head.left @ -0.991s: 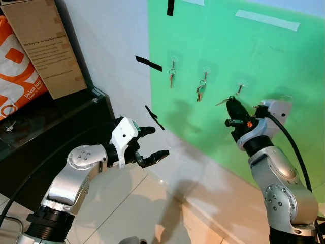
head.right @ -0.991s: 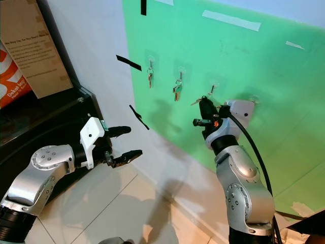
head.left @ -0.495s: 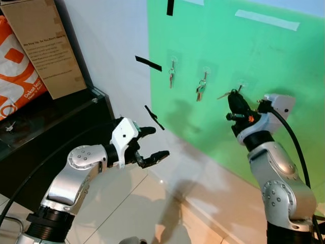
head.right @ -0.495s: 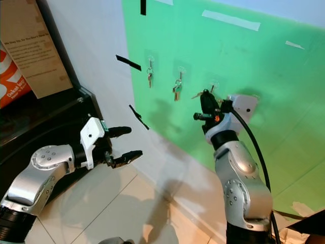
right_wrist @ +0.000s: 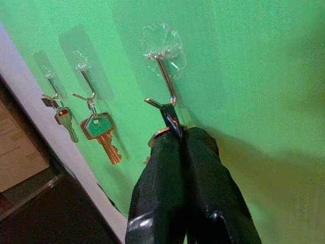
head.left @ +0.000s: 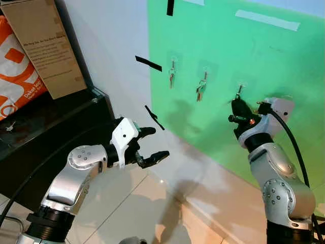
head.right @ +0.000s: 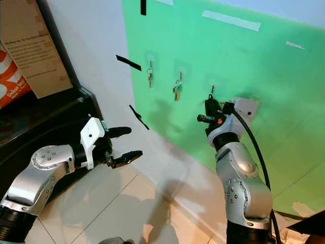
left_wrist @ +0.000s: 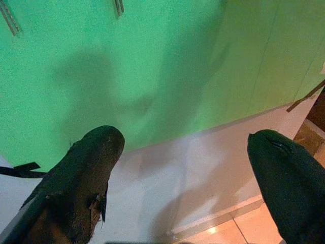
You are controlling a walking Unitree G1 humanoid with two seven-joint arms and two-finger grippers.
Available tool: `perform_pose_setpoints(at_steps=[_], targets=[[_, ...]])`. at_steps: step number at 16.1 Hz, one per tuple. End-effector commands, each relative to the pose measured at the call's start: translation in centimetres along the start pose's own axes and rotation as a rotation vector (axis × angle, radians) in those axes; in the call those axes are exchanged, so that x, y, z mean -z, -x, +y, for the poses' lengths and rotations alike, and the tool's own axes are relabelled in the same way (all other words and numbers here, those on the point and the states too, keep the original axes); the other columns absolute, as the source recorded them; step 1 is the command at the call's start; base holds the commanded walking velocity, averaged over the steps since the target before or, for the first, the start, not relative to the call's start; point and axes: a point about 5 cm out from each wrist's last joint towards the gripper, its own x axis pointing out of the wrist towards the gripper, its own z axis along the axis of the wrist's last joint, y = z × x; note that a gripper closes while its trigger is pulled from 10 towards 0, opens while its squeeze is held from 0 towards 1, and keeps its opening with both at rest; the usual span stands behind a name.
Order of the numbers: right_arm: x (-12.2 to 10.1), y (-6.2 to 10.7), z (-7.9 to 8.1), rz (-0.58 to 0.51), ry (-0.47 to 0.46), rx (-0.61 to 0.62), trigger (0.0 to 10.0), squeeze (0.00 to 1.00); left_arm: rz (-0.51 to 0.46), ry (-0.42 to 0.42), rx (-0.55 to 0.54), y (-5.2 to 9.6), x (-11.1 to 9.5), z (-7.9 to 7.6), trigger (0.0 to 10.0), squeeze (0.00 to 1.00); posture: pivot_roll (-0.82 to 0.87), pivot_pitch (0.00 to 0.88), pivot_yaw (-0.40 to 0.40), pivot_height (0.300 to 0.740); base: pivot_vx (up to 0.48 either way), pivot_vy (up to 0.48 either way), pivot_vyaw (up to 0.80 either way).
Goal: Hang keys on a hook
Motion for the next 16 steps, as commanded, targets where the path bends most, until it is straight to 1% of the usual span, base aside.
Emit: perform_pose_setpoints(at_steps=[1, 3, 6, 7, 9, 11, 13, 14, 15, 16], targets=[[1.2, 0.0, -0.9, 0.071, -0.023, 0.055, 10.0, 0.0, -0.001, -0.014, 0.007, 0.0, -0.4, 0.0, 10.0, 0.0, -0.02, 0.0, 0.039, 0.74, 0.0, 0.0, 0.0], [1.4, 0.1, -0.9, 0.082, -0.021, 0.054, 10.0, 0.0, 0.0, -0.013, 0.007, 0.0, -0.4, 0.0, 10.0, 0.0, -0.02, 0.0, 0.041, 0.74, 0.0, 0.0, 0.0], [1.3, 0.1, -1.0, 0.07, -0.018, 0.049, 10.0, 0.0, -0.001, -0.018, 0.007, 0.0, -0.4, 0.0, 10.0, 0.0, -0.02, 0.0, 0.041, 0.74, 0.0, 0.0, 0.0], [1.3, 0.1, -1.1, 0.066, -0.001, 0.065, 10.0, 1.0, -0.003, -0.019, 0.003, 0.0, -0.4, 0.1, 10.0, 0.0, -0.02, 0.0, 0.04, 0.74, 0.0, 0.0, 0.0], [1.8, 0.4, -1.9, 0.097, 0.075, 0.083, 10.0, 1.0, -0.01, -0.021, -0.005, 0.0, -0.5, 0.1, 10.0, 0.0, -0.02, 0.0, 0.038, 0.74, 0.0, 0.0, 0.0], [2.0, 0.8, -2.2, 0.105, 0.066, 0.077, 10.0, 1.0, -0.02, -0.02, -0.015, 0.0, -0.6, 0.2, 10.0, 0.0, -0.02, 0.0, 0.036, 0.74, 0.0, 0.0, 0.0], [2.9, 1.4, -2.6, 0.137, 0.139, 0.063, 10.0, 1.0, -0.036, -0.01, -0.025, 0.0, -0.8, 0.2, 10.0, 0.0, -0.02, 0.0, 0.037, 0.74, 0.0, 0.0, 0.0], [3.1, 1.4, -2.6, 0.143, 0.147, 0.059, 10.0, 1.0, -0.037, -0.009, -0.026, 0.0, -0.8, 0.2, 10.0, 0.0, -0.02, 0.0, 0.036, 0.74, 0.0, 0.0, 0.0], [3.6, 1.5, -2.6, 0.167, 0.188, 0.044, 10.0, 1.0, -0.042, -0.005, -0.037, 0.0, -0.8, 0.3, 10.0, 0.0, -0.02, 0.0, 0.034, 0.74, 0.0, 0.0, 0.0], [4.3, 1.5, -2.6, 0.195, 0.231, 0.052, 10.0, 1.0, -0.054, -0.002, -0.079, 0.1, -0.8, 0.4, 10.0, 0.0, -0.01, 0.0, 0.027, 0.74, 0.0, 0.0, 0.48]])
